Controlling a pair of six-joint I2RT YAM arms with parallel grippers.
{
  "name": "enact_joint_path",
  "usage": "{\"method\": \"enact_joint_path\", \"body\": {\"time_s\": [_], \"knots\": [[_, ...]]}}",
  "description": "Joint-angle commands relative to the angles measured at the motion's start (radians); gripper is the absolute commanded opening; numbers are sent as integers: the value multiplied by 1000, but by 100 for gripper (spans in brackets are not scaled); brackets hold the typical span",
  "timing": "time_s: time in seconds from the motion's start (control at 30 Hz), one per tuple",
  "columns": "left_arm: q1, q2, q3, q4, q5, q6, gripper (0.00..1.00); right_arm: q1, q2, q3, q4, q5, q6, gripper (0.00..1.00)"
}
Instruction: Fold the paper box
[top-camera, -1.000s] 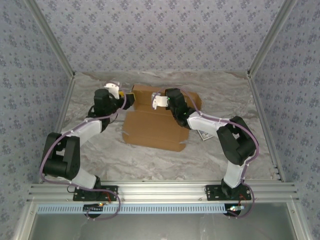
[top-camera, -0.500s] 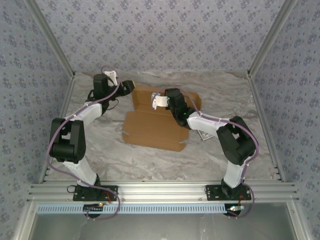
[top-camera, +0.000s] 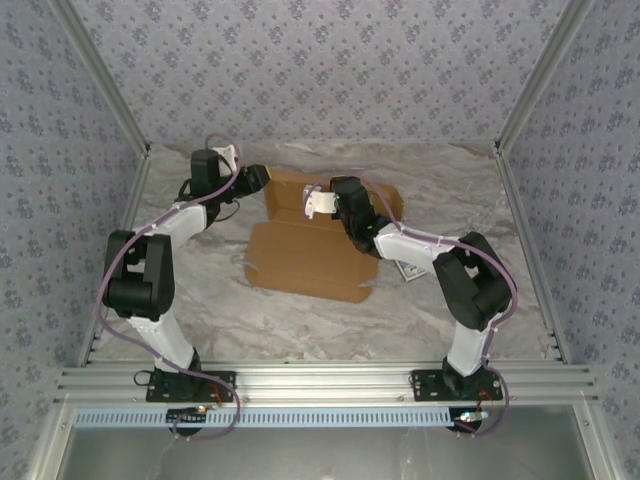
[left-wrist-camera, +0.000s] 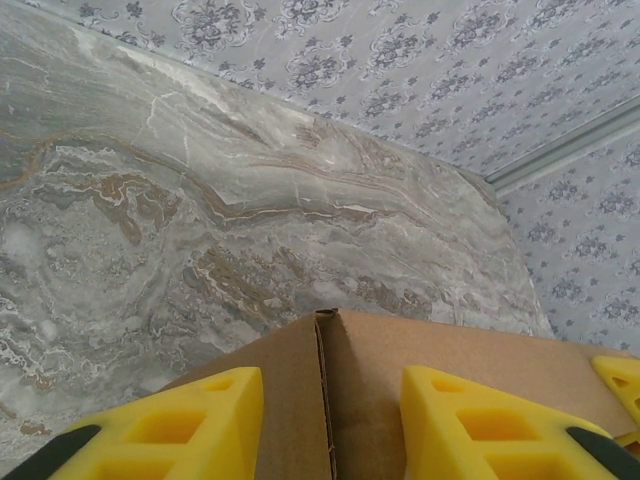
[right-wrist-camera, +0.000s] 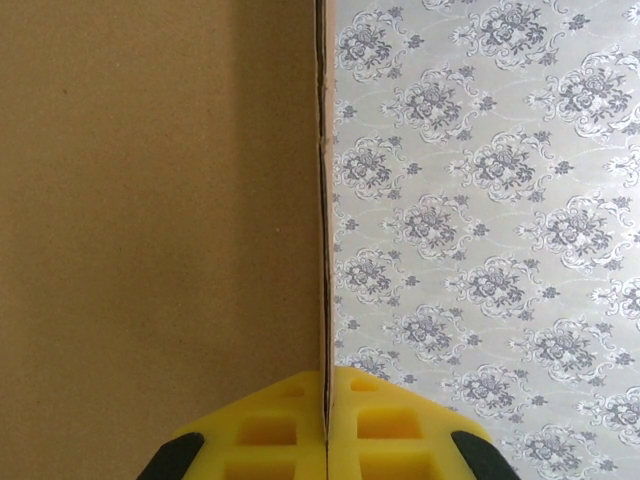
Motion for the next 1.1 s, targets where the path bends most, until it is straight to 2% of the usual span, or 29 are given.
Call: {"method": "enact_joint_path", "body": {"time_s": [0.0, 0.13, 0.5, 0.83, 0.9, 1.07], "knots": [[7, 25, -7, 1, 27, -14, 41, 4, 19, 2, 23, 18, -10, 0], [13, 32, -12, -1, 32, -20, 41, 4, 20, 4, 22, 17, -10, 0], [47, 36, -108, 25, 8, -39, 29, 4, 23, 4, 16, 21, -5, 0], [47, 36, -99, 54, 43, -72, 23, 7, 35, 9, 14, 22, -4, 0], [47, 25, -84, 51, 47, -75, 27, 7, 35, 8, 13, 22, -4, 0], [51, -44, -77, 51, 10, -57, 49, 4, 31, 3, 13, 23, -4, 0]]}}
